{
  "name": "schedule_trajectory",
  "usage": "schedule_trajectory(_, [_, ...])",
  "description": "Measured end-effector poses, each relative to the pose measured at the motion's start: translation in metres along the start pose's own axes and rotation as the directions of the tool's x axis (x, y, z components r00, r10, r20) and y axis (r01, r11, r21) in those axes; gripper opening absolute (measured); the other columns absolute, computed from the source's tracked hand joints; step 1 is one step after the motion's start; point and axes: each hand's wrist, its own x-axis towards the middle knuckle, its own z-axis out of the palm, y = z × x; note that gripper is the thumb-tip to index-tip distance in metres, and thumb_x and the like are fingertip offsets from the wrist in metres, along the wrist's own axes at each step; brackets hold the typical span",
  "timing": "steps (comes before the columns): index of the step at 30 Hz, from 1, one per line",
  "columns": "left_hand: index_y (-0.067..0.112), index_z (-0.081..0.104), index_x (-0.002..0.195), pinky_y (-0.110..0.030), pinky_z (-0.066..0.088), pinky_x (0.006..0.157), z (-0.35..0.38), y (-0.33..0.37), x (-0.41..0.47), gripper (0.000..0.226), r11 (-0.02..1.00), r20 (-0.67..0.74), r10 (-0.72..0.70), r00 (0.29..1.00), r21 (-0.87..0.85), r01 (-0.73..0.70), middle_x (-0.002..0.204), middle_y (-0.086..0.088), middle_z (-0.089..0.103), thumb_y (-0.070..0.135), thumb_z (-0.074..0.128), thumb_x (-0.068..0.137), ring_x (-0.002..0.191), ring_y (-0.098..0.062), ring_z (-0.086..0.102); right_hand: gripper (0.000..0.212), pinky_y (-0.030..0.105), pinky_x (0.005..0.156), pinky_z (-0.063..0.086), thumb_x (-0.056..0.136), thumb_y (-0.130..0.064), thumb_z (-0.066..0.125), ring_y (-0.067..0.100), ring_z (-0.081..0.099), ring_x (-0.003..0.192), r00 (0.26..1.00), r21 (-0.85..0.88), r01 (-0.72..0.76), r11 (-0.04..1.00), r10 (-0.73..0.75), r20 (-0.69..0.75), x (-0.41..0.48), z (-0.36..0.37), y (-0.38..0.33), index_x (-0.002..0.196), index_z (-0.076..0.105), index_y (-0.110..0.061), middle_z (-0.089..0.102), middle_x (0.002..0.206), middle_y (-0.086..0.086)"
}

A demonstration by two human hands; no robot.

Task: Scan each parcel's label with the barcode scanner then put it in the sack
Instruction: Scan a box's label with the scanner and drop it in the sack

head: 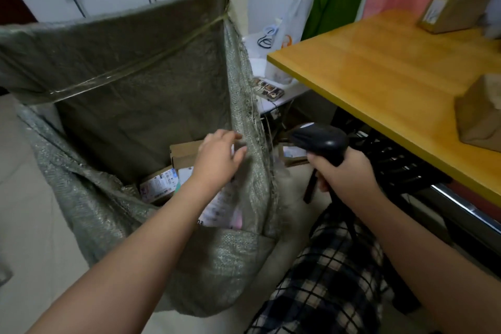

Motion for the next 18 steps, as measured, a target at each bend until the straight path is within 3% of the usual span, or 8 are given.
schedule_trajectory(4, [0.014,0.06,0.124,-0.036,0.035,0.099,0.001,0.085,0.012,0.034,0.969,-0.021,0.219,0.975,-0.116,-0.22,0.12,-0.008,0.059,0.029,0.059,0.093,0.114,-0.028,0.049,0.012,0.027,0.05,0.052,0.087,-0.023,0.069,0.016,0.061,0.047,0.99,0.063,0.017,0.998,-0.008,-0.142,-0.013,-0.055,-0.008,0.085,0.063,-0.013,0.063,0.058,0.006])
schedule_trajectory(10, [0.017,0.05,0.134,-0.034,0.035,0.102,0.023,0.208,0.024,0.042,0.863,0.03,0.463,0.886,-0.245,-0.442,0.131,-0.003,0.05,0.036,0.054,0.096,0.123,-0.023,0.043,0.016,0.029,0.048,0.053,0.089,-0.019,0.067,0.017,0.059,0.046,0.917,0.204,0.01,0.979,0.072,-0.393,-0.046,-0.159,-0.007,0.08,0.061,-0.008,0.059,0.059,0.009])
schedule_trajectory(14, [0.018,0.039,0.141,-0.036,0.035,0.105,0.043,0.277,0.033,0.056,0.803,0.091,0.524,0.847,-0.384,-0.455,0.139,-0.006,0.038,0.042,0.056,0.094,0.127,-0.025,0.04,0.019,0.029,0.05,0.052,0.09,-0.021,0.066,0.02,0.058,0.046,0.819,0.288,-0.018,0.958,0.179,-0.545,-0.073,-0.215,0.008,0.078,0.061,-0.006,0.058,0.058,0.01])
schedule_trajectory(18, [0.012,0.025,0.149,-0.036,0.026,0.112,0.059,0.333,0.051,0.075,0.811,0.208,0.46,0.863,-0.493,-0.314,0.15,-0.012,0.028,0.05,0.054,0.092,0.138,-0.027,0.03,0.016,0.03,0.05,0.053,0.09,-0.023,0.065,0.022,0.059,0.049,0.745,0.38,-0.024,0.925,0.271,-0.61,-0.091,-0.246,0.021,0.085,0.063,-0.007,0.061,0.063,0.011])
